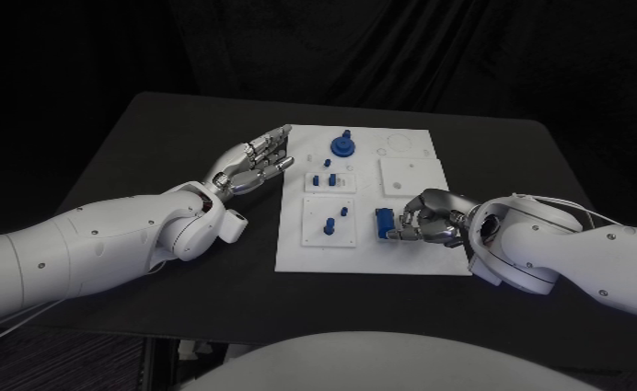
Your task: Assemble the parts on the task board
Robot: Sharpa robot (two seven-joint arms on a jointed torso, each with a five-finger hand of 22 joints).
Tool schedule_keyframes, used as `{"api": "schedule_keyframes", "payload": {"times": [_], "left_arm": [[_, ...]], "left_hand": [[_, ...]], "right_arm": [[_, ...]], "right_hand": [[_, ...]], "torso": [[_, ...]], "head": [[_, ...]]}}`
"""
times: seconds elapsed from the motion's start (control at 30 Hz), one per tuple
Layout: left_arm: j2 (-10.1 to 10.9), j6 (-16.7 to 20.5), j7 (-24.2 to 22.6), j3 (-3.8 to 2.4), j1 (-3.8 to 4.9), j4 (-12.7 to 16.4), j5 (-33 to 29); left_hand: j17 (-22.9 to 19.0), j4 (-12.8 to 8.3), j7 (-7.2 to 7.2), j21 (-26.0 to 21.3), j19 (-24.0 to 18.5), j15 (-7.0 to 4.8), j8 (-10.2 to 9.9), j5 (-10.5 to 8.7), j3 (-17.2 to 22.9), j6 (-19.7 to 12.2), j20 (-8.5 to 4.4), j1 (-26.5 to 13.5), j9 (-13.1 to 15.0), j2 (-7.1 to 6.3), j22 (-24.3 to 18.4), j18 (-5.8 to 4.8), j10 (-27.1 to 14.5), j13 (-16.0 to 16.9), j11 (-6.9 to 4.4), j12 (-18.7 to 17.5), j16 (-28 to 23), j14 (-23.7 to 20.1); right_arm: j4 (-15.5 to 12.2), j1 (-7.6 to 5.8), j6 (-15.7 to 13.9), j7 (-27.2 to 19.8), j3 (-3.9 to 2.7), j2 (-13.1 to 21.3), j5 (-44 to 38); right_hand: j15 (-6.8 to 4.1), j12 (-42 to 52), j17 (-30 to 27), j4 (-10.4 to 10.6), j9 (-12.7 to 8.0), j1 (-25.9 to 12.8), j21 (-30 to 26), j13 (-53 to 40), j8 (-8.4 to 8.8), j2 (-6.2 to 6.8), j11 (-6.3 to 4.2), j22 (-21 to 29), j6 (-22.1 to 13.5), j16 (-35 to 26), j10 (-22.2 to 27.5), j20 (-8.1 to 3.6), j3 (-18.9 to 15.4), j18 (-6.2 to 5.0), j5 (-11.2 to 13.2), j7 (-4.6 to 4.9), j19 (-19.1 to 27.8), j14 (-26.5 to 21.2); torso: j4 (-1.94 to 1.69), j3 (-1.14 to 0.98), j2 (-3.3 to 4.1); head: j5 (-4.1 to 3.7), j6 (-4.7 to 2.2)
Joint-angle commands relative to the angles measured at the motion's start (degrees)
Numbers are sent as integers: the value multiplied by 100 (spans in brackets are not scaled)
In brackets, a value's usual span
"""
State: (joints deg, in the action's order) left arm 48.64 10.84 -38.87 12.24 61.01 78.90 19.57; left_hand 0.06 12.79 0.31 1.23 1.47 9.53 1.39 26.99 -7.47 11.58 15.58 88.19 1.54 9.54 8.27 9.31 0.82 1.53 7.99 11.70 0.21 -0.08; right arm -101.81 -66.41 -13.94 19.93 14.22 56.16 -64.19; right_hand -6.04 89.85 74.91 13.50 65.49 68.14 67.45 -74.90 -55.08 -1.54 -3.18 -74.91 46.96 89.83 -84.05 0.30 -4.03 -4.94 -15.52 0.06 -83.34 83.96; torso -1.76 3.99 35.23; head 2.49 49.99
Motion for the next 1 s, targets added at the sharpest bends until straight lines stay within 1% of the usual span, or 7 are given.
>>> {"api": "schedule_keyframes", "payload": {"times": [0.03,0.2,0.3,0.47,0.57,0.67,1.0], "left_arm": [[-12,-73,-340,-5,-11,6,-9],[-9,-77,-337,-5,-12,4,-9],[-10,-81,-336,-5,-13,3,-9],[-12,-93,-332,-5,-14,2,-9],[-14,-103,-326,-5,-15,3,-9],[-17,-112,-321,-5,-16,0,-9],[-16,-134,-313,-5,-22,0,-9]], "left_hand": [[-6,-35,22,-4,4,39,18,39,6,-7,46,13,4,57,-7,88,-3,9,48,27,-21,8],[-6,-35,22,-4,4,39,18,39,6,-7,46,13,4,57,-7,88,-3,9,48,27,-21,8],[-6,-35,22,-4,4,39,18,39,6,-7,46,13,4,57,-7,88,-3,9,48,27,-21,8],[-6,-39,22,-4,5,45,19,46,11,-5,49,13,4,60,-5,86,-2,9,56,29,-21,8],[-6,-42,22,-4,5,48,19,49,14,-6,51,14,4,62,-9,86,-2,9,61,31,-21,8],[-6,-42,22,-4,5,48,19,49,14,-6,51,14,4,62,-9,86,-2,9,61,31,-21,8],[-6,-45,22,-4,5,52,18,50,17,-10,53,15,3,64,-9,85,-1,10,66,33,-21,8]], "right_arm": [[24,16,-63,-66,-2,-8,-63],[66,16,-91,-87,-3,-24,-64],[80,17,-101,-97,-3,-31,-64],[104,17,-81,-94,-3,-40,-64],[126,17,-51,-85,-3,-46,-64],[148,17,-23,-84,-3,-57,-64],[184,17,39,-89,-3,-104,-64]], "right_hand": [[-48,15,1509,42,11,3,15,-1510,-15,-65,-39,-922,31,17,-595,-25,3,47,-22,-6,6,604],[-54,15,1509,51,11,19,3,-1510,1,-125,-46,-918,4,17,-595,-30,19,45,-24,-13,11,604],[-57,15,1509,85,4,-2,-10,-1510,29,-182,-48,-915,-32,17,-595,-35,20,43,-21,-14,16,604],[-59,15,1509,103,-10,1,-20,-1510,68,-239,-51,-913,-81,17,-595,-38,31,41,-24,-18,20,604],[-66,15,1509,6,-7,145,-34,-1510,102,-261,-59,-909,-129,17,-595,-45,63,39,-25,-26,29,604],[-69,15,1509,-76,-9,249,-39,-1510,130,-276,-63,-908,-154,17,-595,-49,88,38,-27,-30,32,604],[-72,15,1509,-195,-14,388,-53,-1510,171,-307,-65,-905,-180,17,-595,-52,126,36,-27,-31,40,604]], "torso": [[-12,3,-4],[0,4,-2],[-5,8,-1],[-8,2,-3],[-6,-1,-5],[-2,3,-1],[-5,4,0]], "head": [[4,1],[12,1],[7,1],[7,1],[17,1],[24,1],[27,1]]}}
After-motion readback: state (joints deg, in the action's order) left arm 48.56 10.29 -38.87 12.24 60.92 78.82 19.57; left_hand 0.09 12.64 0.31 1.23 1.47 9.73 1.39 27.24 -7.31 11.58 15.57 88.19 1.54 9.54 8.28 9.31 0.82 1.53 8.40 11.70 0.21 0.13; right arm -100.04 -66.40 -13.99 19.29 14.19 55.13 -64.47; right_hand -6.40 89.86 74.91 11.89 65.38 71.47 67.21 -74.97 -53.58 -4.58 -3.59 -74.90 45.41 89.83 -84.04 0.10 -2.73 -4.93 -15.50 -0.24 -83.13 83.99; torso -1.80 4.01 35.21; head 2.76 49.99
